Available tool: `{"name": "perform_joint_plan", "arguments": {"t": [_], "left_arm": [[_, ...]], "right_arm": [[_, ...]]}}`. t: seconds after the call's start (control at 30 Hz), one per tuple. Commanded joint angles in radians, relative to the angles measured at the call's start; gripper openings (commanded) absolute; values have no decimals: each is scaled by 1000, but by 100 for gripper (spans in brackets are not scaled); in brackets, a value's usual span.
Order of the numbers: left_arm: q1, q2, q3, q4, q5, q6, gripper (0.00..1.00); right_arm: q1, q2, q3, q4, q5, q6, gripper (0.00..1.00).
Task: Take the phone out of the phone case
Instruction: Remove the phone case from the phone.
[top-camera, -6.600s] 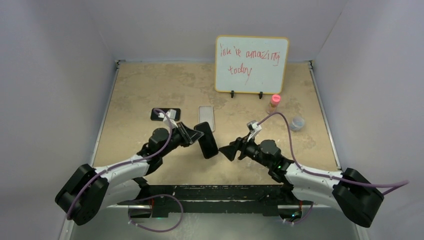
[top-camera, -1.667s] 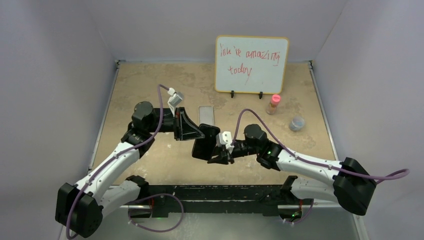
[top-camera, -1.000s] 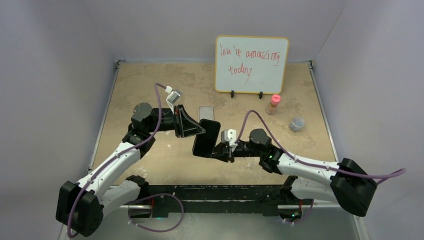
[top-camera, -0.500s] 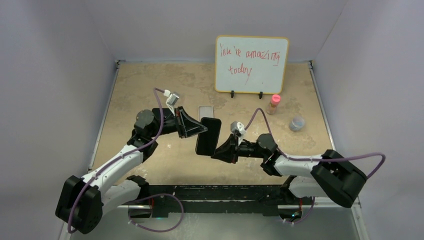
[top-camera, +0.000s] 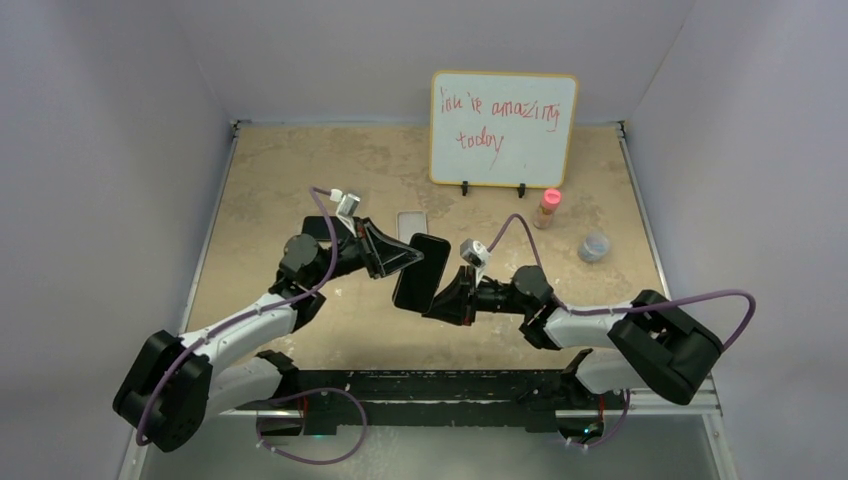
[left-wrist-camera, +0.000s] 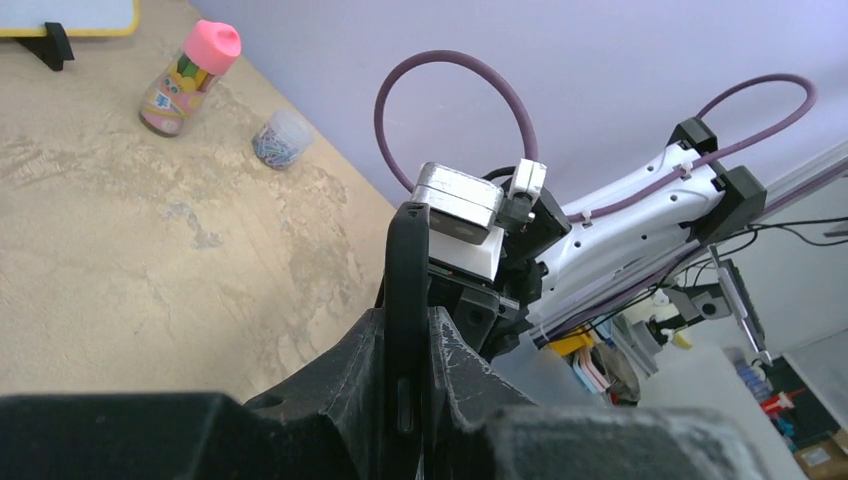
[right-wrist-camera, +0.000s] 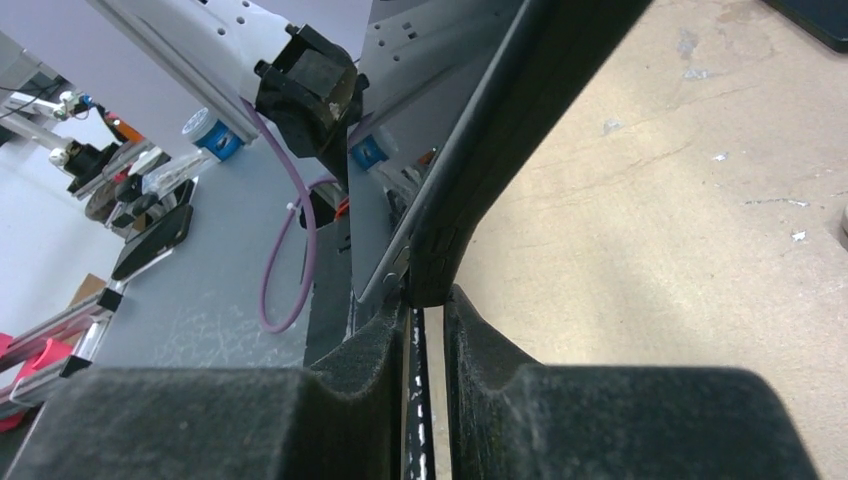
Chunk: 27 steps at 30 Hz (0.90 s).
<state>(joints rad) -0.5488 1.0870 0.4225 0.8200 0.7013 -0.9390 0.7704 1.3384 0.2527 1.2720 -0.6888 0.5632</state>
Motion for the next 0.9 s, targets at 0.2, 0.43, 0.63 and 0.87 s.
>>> {"name": "perform_joint_plan", "arguments": {"t": [0.2,0.43,0.63,0.87], "left_arm": [[-91,40,-119,-84,70,-31,0],[-135,55,-184,18,18,-76,0],[-187,117,-199,117,-30,-109,0],[-201,224,-180,220,-47,-121,0]], "right_arm": [[-43,-117,68,276,252,-27,19],[-49,-155,62,203,354,-60,22],[-61,-162,49,199,381,-62,20],[-80,-171,38,161,358,-60,8]]}}
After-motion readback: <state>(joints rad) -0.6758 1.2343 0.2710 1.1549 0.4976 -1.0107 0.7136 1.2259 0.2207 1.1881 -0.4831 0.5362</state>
